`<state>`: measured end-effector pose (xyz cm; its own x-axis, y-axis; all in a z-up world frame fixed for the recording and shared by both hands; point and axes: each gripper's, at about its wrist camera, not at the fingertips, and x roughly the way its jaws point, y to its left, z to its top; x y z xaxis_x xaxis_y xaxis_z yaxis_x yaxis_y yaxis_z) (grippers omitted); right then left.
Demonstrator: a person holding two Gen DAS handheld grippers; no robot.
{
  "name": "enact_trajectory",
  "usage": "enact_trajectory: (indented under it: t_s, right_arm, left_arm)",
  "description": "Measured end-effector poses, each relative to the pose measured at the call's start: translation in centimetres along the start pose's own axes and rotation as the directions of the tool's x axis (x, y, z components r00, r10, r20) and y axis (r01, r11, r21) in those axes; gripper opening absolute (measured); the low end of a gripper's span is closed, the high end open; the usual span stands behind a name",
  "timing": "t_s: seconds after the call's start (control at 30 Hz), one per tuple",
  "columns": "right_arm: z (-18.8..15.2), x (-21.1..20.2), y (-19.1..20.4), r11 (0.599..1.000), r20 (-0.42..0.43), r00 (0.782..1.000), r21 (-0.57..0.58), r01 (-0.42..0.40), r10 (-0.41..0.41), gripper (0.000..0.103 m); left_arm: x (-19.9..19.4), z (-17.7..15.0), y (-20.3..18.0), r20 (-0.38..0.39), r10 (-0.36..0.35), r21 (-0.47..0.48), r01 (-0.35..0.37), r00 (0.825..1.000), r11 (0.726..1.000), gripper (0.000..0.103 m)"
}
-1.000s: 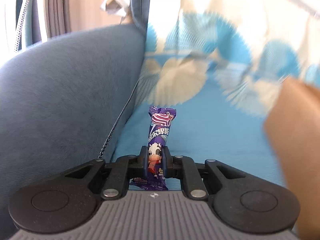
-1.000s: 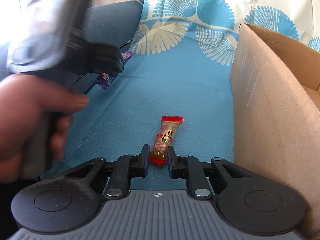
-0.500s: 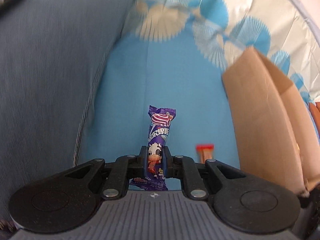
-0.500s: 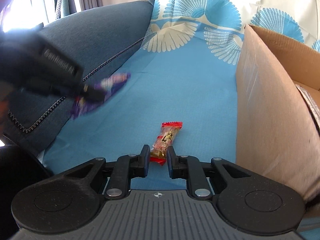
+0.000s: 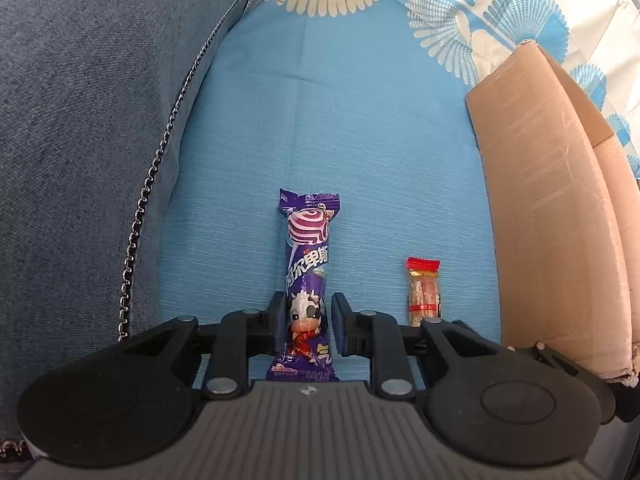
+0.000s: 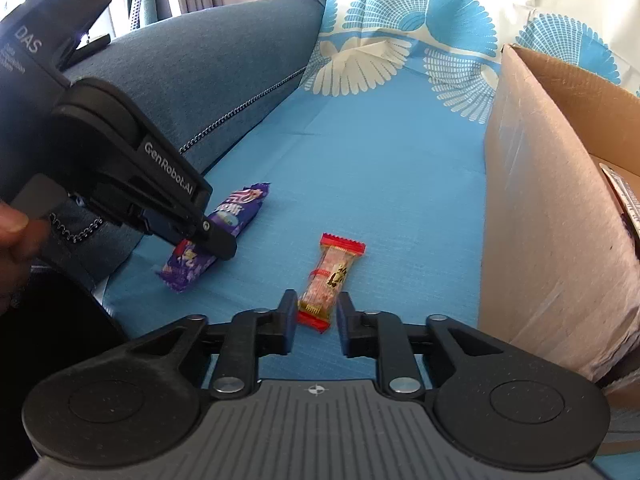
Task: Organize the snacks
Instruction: 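Grasp the small red-wrapped candy with the right tool while the left holds the purple candy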
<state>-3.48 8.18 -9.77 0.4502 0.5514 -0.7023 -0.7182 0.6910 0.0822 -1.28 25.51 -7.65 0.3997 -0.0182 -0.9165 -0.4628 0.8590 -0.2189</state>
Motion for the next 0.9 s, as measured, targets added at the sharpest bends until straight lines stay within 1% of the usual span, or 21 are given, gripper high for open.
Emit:
enact_trajectory:
  t_s: [0.03, 0.13, 0.17, 0.33, 0.53, 0.63, 0.7, 0.73, 0.9]
  right_arm:
    - [0.0, 0.1, -0.1, 1.0, 0.002, 1.0, 0.004, 0.002, -0.002, 0.03]
    - [0.1, 0.3, -0.4, 1.0, 0.003, 1.0, 0.015, 0.0, 0.0, 0.032]
    - [0.1, 0.3, -0.5, 1.0, 0.003, 1.0, 0.015, -0.003, 0.003, 0.032]
    - [0.2, 0.4, -0.7, 1.0, 0.005, 1.0, 0.016, -0.008, 0.008, 0.032]
    - [0.0, 0.3, -0.7, 1.0, 0.006, 1.0, 0.009, -0.015, 0.015, 0.032]
    - [0.1, 0.3, -0.7, 1.0, 0.008, 1.0, 0.008, -0.017, 0.017, 0.03]
    - [0.1, 0.3, -0.7, 1.0, 0.009, 1.0, 0.007, -0.017, 0.017, 0.027]
    - [0.1, 0.3, -0.7, 1.0, 0.011, 1.0, 0.005, -0.016, 0.016, 0.023]
    - [0.2, 0.2, -0.6, 1.0, 0.014, 1.0, -0.002, -0.012, 0.012, 0.02]
  left_arm:
    - [0.1, 0.1, -0.1, -0.001, 0.003, 0.003, -0.003, 1.0, 1.0, 0.027]
    - [0.6, 0.5, -0.4, -0.004, 0.008, 0.014, -0.008, 1.0, 1.0, 0.03]
    - [1.3, 1.2, -0.9, -0.005, 0.011, 0.017, -0.011, 1.0, 1.0, 0.031]
    - [1.7, 1.3, -1.6, -0.001, 0.028, 0.042, -0.028, 1.0, 0.999, 0.036]
    - [2.2, 1.6, -2.1, 0.005, 0.035, 0.052, -0.035, 0.999, 0.998, 0.038]
    - [2.4, 1.7, -2.2, 0.005, 0.033, 0.055, -0.034, 0.999, 0.998, 0.039]
    - [2.4, 1.7, -2.1, 0.006, 0.031, 0.054, -0.031, 0.999, 0.998, 0.039]
    - [2.4, 1.7, -2.1, 0.006, 0.03, 0.053, -0.03, 1.0, 0.998, 0.039]
    - [2.4, 1.6, -1.8, 0.007, 0.025, 0.052, -0.025, 1.0, 0.998, 0.039]
